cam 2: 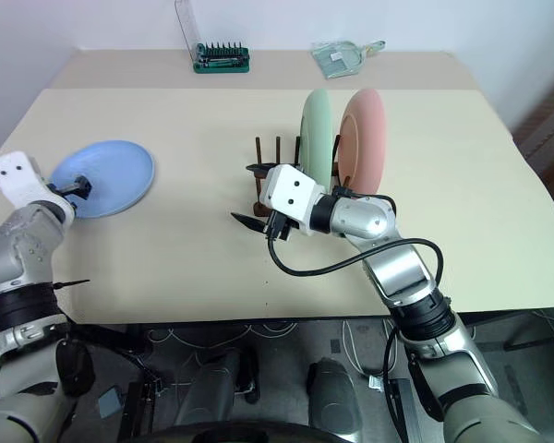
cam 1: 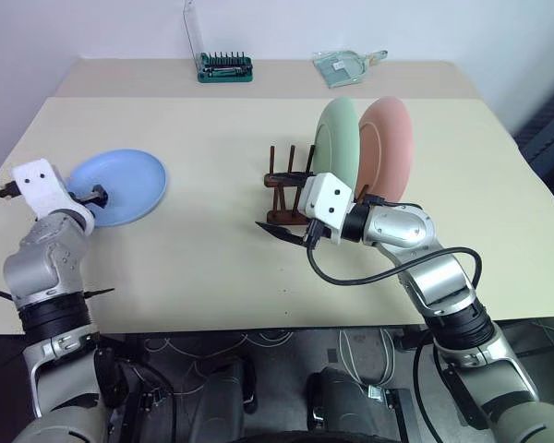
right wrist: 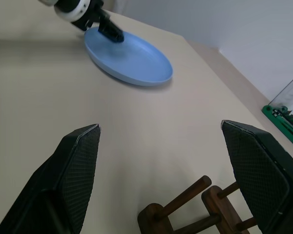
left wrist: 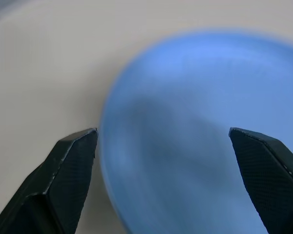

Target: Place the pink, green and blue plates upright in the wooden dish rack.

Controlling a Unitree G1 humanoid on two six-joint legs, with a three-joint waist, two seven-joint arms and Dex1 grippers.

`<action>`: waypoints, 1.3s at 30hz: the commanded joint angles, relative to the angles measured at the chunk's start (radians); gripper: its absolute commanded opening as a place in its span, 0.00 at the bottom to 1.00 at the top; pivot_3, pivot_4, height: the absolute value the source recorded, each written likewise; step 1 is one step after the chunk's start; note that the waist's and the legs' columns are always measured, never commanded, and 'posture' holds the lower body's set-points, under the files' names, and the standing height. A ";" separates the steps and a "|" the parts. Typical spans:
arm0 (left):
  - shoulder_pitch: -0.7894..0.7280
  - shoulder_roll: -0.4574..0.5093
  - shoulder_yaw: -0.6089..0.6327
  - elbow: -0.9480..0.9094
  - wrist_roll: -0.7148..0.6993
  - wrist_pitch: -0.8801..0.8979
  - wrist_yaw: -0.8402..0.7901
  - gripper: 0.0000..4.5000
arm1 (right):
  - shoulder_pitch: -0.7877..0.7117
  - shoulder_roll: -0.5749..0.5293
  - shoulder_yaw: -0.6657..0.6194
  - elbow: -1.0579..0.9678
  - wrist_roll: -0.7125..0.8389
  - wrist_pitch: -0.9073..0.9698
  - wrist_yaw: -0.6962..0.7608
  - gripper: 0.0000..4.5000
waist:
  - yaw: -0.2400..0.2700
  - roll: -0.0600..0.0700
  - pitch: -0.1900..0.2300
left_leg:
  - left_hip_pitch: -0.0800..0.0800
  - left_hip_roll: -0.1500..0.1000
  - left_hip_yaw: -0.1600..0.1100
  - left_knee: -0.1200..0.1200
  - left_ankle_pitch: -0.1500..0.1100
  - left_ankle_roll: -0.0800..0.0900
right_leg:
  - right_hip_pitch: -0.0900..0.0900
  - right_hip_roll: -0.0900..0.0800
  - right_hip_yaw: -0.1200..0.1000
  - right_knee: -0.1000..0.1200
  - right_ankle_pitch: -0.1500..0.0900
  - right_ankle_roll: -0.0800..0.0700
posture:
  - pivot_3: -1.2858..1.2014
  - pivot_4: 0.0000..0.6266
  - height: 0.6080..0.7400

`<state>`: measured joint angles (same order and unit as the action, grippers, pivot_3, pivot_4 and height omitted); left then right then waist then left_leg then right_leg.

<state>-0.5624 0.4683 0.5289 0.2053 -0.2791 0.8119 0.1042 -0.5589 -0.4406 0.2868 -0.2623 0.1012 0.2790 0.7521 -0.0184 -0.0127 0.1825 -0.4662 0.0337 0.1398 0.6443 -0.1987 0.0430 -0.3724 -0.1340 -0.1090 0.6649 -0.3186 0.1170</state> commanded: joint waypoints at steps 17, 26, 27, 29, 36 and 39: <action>-0.078 -0.030 0.077 -0.029 -0.093 -0.201 -0.046 0.01 | -0.018 -0.001 -0.020 -0.017 -0.068 -0.045 -0.030 0.90 | 0.006 -0.001 0.000 | 0.000 0.000 0.000 0.000 0.000 0.000 | 0.001 0.000 0.000 0.000 0.000 0.000 | 0.52 0.24 0.97; -0.194 -0.131 -0.087 -0.276 -0.098 -0.374 -0.072 0.01 | -0.152 -0.021 0.000 0.068 -0.257 -0.175 -0.112 0.90 | 0.004 -0.004 0.002 | -0.001 0.000 0.000 0.001 0.000 0.000 | 0.000 0.000 0.000 0.000 0.000 0.000 | 0.52 0.24 0.97; -0.199 -0.136 -0.115 -0.291 -0.089 -0.378 -0.082 0.01 | -0.169 -0.024 0.004 0.090 -0.290 -0.200 -0.130 0.90 | 0.004 -0.004 0.002 | -0.001 0.000 0.000 0.001 0.000 0.000 | 0.000 0.000 0.000 0.000 0.000 0.000 | 0.52 0.24 0.97; -0.204 -0.151 -0.179 -0.326 -0.073 -0.386 -0.104 0.01 | -0.205 -0.027 0.005 0.139 -0.350 -0.249 -0.171 0.90 | 0.003 -0.004 0.002 | -0.001 0.000 0.000 0.001 0.000 0.000 | 0.000 0.000 0.000 0.000 0.000 0.000 | 0.52 0.24 0.97; -0.222 -0.234 -0.261 -0.419 -0.102 -0.354 -0.085 0.01 | -0.252 -0.009 0.037 0.214 -0.478 -0.368 -0.240 0.90 | 0.000 -0.004 0.002 | -0.001 0.000 0.000 0.001 0.001 0.000 | 0.000 0.000 0.000 0.000 0.000 0.000 | 0.52 0.24 0.97; -0.218 -0.252 -0.277 -0.449 -0.108 -0.341 -0.086 0.01 | -0.252 0.015 0.061 0.230 -0.505 -0.393 -0.244 0.90 | 0.000 -0.004 0.002 | -0.001 0.000 0.000 0.001 0.001 0.000 | 0.000 0.000 0.000 0.000 0.000 0.000 | 0.52 0.24 0.97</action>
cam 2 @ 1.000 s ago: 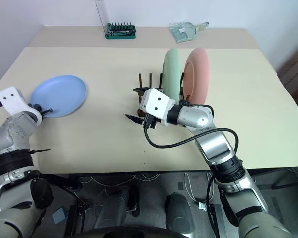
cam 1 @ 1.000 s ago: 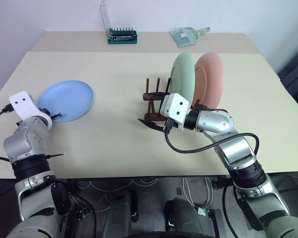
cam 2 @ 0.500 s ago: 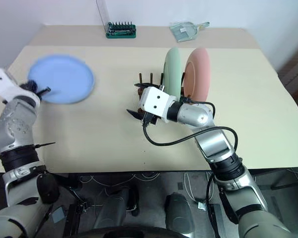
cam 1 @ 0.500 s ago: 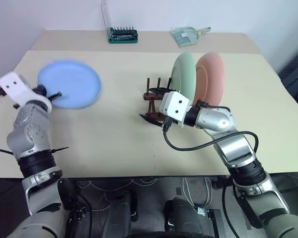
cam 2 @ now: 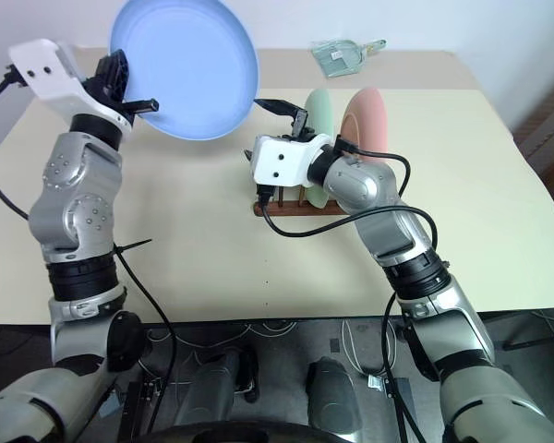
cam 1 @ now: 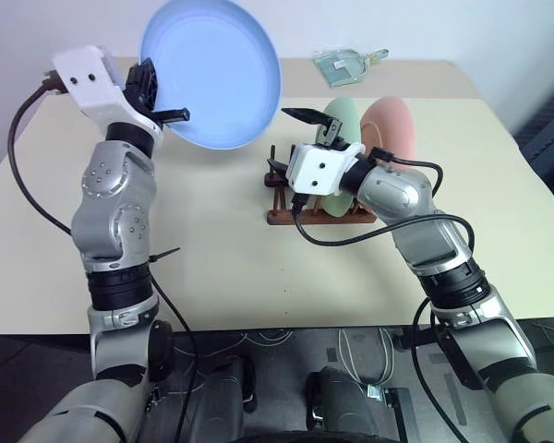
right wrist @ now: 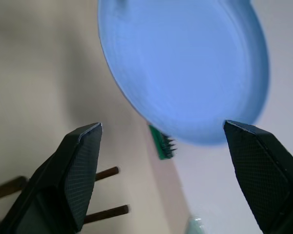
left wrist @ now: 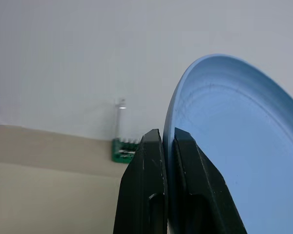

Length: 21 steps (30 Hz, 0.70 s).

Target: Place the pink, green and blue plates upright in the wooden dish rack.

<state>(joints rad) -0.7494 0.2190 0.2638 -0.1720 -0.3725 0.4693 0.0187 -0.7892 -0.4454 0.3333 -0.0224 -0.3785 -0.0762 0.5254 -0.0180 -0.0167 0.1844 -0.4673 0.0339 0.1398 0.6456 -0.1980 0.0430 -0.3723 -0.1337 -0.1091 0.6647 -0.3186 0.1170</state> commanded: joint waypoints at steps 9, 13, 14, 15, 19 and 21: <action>-0.018 -0.014 -0.030 -0.145 -0.073 0.066 -0.027 0.00 | -0.049 0.046 0.066 0.073 -0.145 -0.102 -0.070 0.71 | 0.001 0.000 0.000 | 0.000 0.000 0.000 0.001 0.000 0.000 | 0.000 0.000 0.000 0.000 0.000 0.000 | 0.52 0.24 0.97; -0.014 -0.016 -0.029 -0.158 -0.086 0.082 -0.034 0.00 | -0.055 0.043 0.065 0.089 -0.179 -0.114 -0.090 0.27 | 0.001 0.000 0.000 | 0.000 0.000 0.000 0.001 0.000 0.000 | 0.001 0.000 0.000 0.000 0.000 0.000 | 0.52 0.24 0.97; -0.013 -0.017 -0.027 -0.159 -0.089 0.086 -0.034 0.00 | -0.056 0.042 0.065 0.091 -0.186 -0.117 -0.095 0.17 | 0.001 0.000 0.000 | 0.000 0.000 0.000 0.001 0.000 0.000 | 0.001 0.000 0.000 0.000 0.000 0.000 | 0.52 0.24 0.97; -0.013 -0.017 -0.026 -0.160 -0.091 0.089 -0.034 0.00 | -0.056 0.042 0.064 0.093 -0.189 -0.118 -0.097 0.03 | 0.000 0.000 0.000 | 0.000 0.000 0.000 0.001 0.000 0.000 | 0.001 0.000 0.000 0.000 0.000 0.000 | 0.52 0.24 0.97; -0.012 -0.019 -0.022 -0.161 -0.097 0.096 -0.035 0.00 | -0.055 0.045 0.062 0.094 -0.200 -0.124 -0.101 0.01 | 0.000 0.000 0.000 | 0.000 0.000 0.000 0.000 0.000 0.000 | 0.001 0.000 0.000 0.000 0.000 0.000 | 0.52 0.24 0.97; -0.012 -0.025 -0.018 -0.161 -0.112 0.102 -0.043 0.00 | -0.056 0.046 0.061 0.094 -0.206 -0.127 -0.101 0.01 | 0.000 0.000 0.000 | 0.000 0.000 0.000 0.001 0.000 0.000 | 0.001 0.000 0.000 0.000 0.000 0.000 | 0.52 0.24 0.97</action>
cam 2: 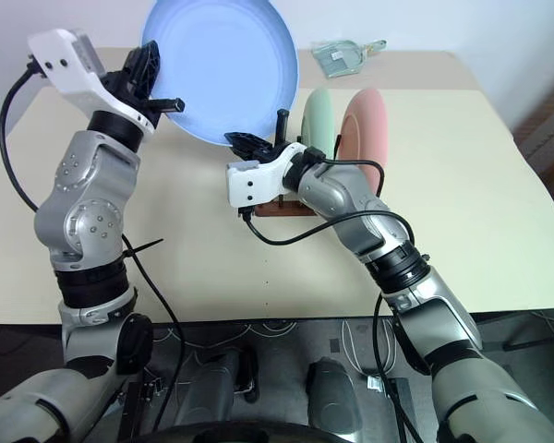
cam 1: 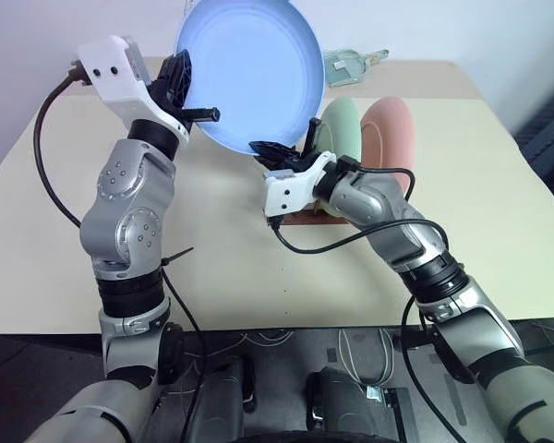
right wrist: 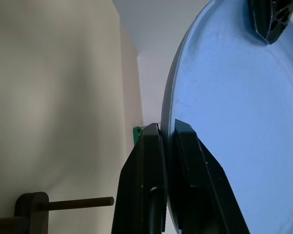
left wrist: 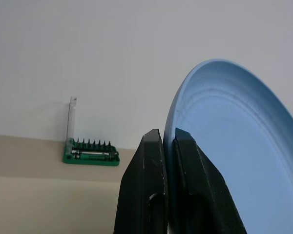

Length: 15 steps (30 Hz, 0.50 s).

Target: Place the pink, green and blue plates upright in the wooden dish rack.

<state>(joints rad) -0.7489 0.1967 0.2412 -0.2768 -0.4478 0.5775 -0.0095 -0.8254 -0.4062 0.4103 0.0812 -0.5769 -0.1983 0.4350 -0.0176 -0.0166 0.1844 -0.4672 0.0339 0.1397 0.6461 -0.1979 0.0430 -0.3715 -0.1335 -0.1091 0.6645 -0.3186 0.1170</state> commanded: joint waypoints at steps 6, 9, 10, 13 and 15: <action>-0.027 -0.037 0.062 -0.051 -0.092 -0.028 0.020 0.57 | -0.019 0.003 -0.019 -0.012 -0.030 -0.016 -0.019 0.00 | 0.000 0.000 0.000 | 0.000 0.000 0.000 0.000 0.000 0.000 | 0.000 0.000 0.000 0.000 0.000 0.000 | 0.52 0.24 0.97; -0.061 -0.043 0.141 -0.026 -0.125 -0.066 0.078 0.93 | -0.021 0.004 -0.020 -0.011 -0.031 -0.024 -0.019 0.00 | -0.003 0.000 0.000 | 0.000 0.000 0.000 0.000 0.000 0.000 | 0.000 0.000 0.000 0.000 0.000 0.000 | 0.52 0.24 0.97; -0.075 -0.042 0.175 -0.014 -0.141 -0.086 0.094 0.99 | -0.022 0.004 -0.020 -0.011 -0.031 -0.027 -0.021 0.00 | -0.003 0.000 0.000 | 0.000 0.000 0.000 0.000 0.000 0.000 | 0.000 0.000 0.000 0.000 0.000 0.000 | 0.52 0.24 0.97; -0.099 -0.005 0.239 0.030 -0.136 -0.146 0.114 0.99 | -0.024 0.005 -0.025 -0.014 -0.026 -0.034 -0.022 0.00 | -0.002 0.000 0.000 | 0.000 0.000 0.000 0.000 0.000 0.000 | 0.000 0.000 0.000 0.000 0.000 0.000 | 0.52 0.24 0.97; -0.105 0.040 0.276 0.071 -0.120 -0.185 0.114 0.99 | -0.026 0.008 -0.036 -0.020 -0.009 -0.034 -0.019 0.00 | -0.002 0.000 0.000 | 0.000 0.000 0.000 0.000 0.000 0.000 | 0.000 0.000 0.000 0.000 0.000 0.000 | 0.52 0.24 0.97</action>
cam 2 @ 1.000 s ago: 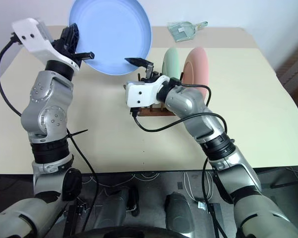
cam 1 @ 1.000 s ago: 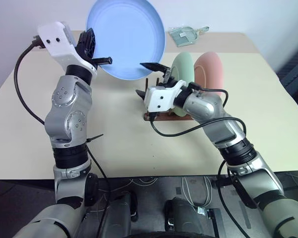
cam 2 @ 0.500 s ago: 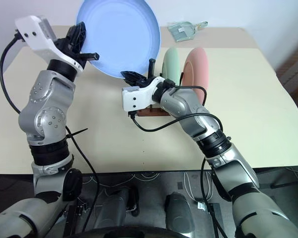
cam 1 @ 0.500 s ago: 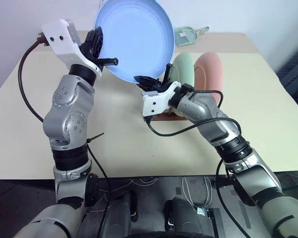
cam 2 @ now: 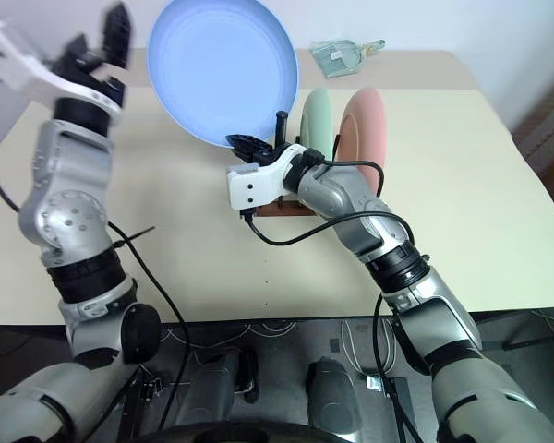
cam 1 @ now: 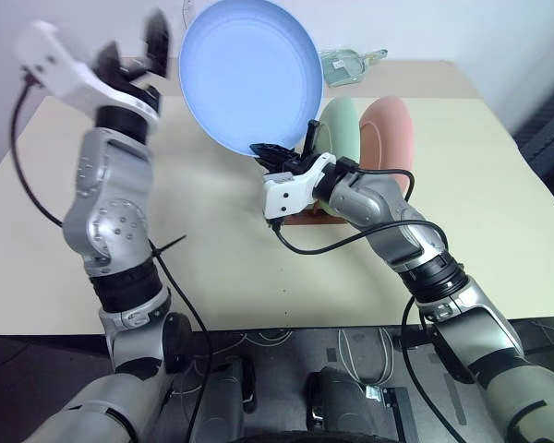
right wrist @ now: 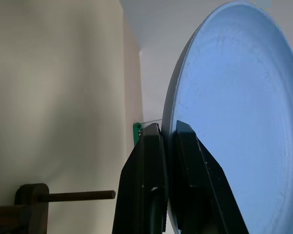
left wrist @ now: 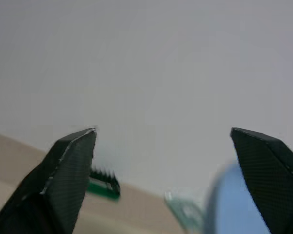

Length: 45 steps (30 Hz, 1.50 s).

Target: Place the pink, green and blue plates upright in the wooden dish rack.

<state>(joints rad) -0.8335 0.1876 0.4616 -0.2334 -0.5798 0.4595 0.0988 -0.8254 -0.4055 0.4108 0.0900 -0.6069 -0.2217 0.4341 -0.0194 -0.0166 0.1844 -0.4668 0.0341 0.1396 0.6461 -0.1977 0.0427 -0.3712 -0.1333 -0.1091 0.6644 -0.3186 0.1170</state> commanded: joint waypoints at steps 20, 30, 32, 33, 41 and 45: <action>0.462 0.369 -0.257 0.120 0.151 -0.120 -0.599 0.99 | 0.016 0.206 -0.466 -0.570 1.277 0.848 0.125 0.00 | -0.004 0.000 0.000 | -0.001 0.000 0.000 -0.003 0.000 -0.001 | -0.003 0.000 -0.001 0.000 0.000 0.000 | 0.52 0.24 0.97; 0.612 0.443 -0.378 -0.001 0.173 -0.098 -0.799 0.99 | 0.083 0.280 -0.528 -0.539 1.501 1.066 -0.146 0.00 | -0.001 0.001 0.000 | 0.000 0.000 0.000 -0.005 -0.001 -0.003 | -0.004 0.000 0.000 0.000 0.001 -0.002 | 0.52 0.24 0.97; 0.612 0.443 -0.388 0.001 0.184 -0.102 -0.803 0.99 | 0.083 0.305 -0.543 -0.530 1.531 1.077 -0.196 0.00 | 0.000 0.001 0.000 | 0.000 0.000 0.001 -0.006 -0.001 -0.003 | -0.004 0.000 0.000 0.000 0.001 -0.002 | 0.52 0.24 0.97; 0.610 0.439 -0.387 0.002 0.184 -0.103 -0.802 0.99 | 0.084 0.309 -0.544 -0.529 1.539 1.085 -0.213 0.00 | 0.000 0.001 0.000 | -0.001 0.000 0.001 -0.006 -0.001 -0.003 | -0.005 0.000 0.000 0.000 0.001 -0.002 | 0.52 0.24 0.97; 0.602 0.417 -0.381 -0.002 0.162 -0.106 -0.815 0.99 | 0.099 0.327 -0.568 -0.498 1.590 1.089 -0.323 0.00 | 0.000 0.001 0.000 | -0.002 0.000 0.001 -0.006 0.000 -0.001 | -0.006 -0.001 0.000 0.000 0.001 -0.002 | 0.52 0.24 0.97; 0.606 0.408 -0.375 -0.010 0.144 -0.111 -0.838 0.99 | 0.101 0.324 -0.586 -0.480 1.597 1.071 -0.343 0.00 | 0.000 0.001 0.000 | -0.002 0.000 0.001 -0.006 0.000 -0.001 | -0.006 0.000 0.000 0.000 0.001 -0.002 | 0.52 0.24 0.97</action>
<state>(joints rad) -0.2197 0.5988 0.0628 -0.2039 -0.4179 0.3657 -0.7275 -0.7163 -0.0834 -0.1543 -0.3726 0.9666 0.8757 0.0974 -0.0193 -0.0152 0.1844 -0.4685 0.0341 0.1407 0.6400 -0.1978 0.0415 -0.3771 -0.1338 -0.1090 0.6642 -0.3178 0.1151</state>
